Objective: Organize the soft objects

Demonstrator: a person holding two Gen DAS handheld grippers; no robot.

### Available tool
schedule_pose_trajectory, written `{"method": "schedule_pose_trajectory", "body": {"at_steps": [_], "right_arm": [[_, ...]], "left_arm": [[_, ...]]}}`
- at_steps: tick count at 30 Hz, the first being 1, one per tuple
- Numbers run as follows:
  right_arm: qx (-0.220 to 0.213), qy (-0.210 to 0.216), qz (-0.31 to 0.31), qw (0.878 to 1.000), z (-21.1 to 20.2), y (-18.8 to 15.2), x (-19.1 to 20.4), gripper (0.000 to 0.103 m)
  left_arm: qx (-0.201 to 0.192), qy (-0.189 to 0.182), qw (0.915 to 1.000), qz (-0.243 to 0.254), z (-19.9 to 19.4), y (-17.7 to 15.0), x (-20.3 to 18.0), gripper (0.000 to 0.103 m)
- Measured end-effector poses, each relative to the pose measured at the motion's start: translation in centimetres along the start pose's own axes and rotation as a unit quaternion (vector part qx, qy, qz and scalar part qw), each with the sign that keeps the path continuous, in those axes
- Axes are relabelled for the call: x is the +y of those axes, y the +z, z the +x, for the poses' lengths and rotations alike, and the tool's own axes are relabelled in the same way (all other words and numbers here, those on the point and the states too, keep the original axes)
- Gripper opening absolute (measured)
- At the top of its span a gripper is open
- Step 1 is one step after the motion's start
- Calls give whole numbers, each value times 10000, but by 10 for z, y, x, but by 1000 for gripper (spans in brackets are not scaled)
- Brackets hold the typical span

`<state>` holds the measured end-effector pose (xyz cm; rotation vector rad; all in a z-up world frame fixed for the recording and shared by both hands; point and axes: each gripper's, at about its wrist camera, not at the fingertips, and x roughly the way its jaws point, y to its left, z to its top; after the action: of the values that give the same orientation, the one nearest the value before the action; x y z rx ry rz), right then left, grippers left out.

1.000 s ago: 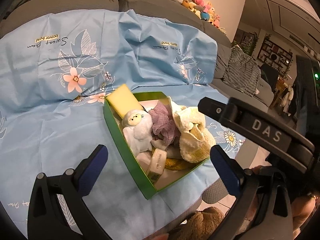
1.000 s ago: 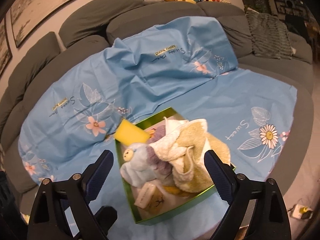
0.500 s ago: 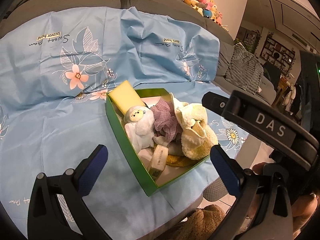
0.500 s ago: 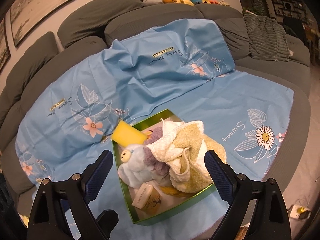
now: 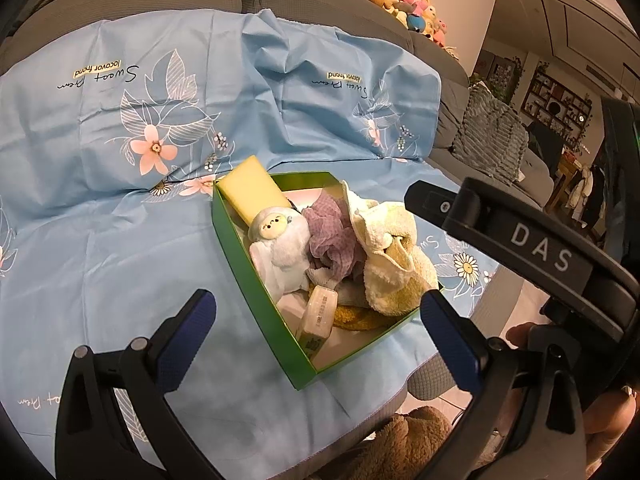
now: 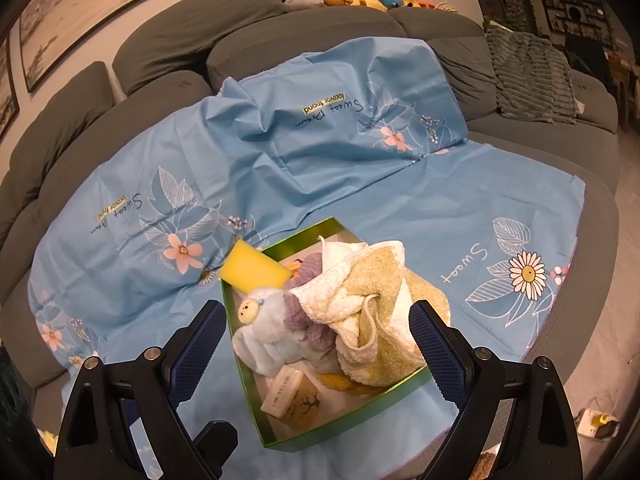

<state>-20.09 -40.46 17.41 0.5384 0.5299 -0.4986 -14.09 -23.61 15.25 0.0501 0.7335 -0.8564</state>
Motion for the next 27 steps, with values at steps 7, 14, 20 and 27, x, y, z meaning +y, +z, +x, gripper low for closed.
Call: {"method": "schedule_pose_trajectory", "body": {"at_steps": [7, 14, 20, 27], "right_arm": [[58, 18, -71, 10000, 4, -1, -2, 94], [65, 2, -90, 9999, 5, -2, 1, 94], [70, 17, -108, 9999, 7, 0, 0, 94], [71, 9, -106, 9999, 6, -1, 1, 94]], "left_arm": [[55, 6, 10000, -25, 2, -1, 3, 102], [71, -3, 10000, -38, 1, -1, 4, 102], [97, -13, 9999, -61, 2, -1, 5, 102], [111, -13, 9999, -69, 2, -2, 6, 102]]}}
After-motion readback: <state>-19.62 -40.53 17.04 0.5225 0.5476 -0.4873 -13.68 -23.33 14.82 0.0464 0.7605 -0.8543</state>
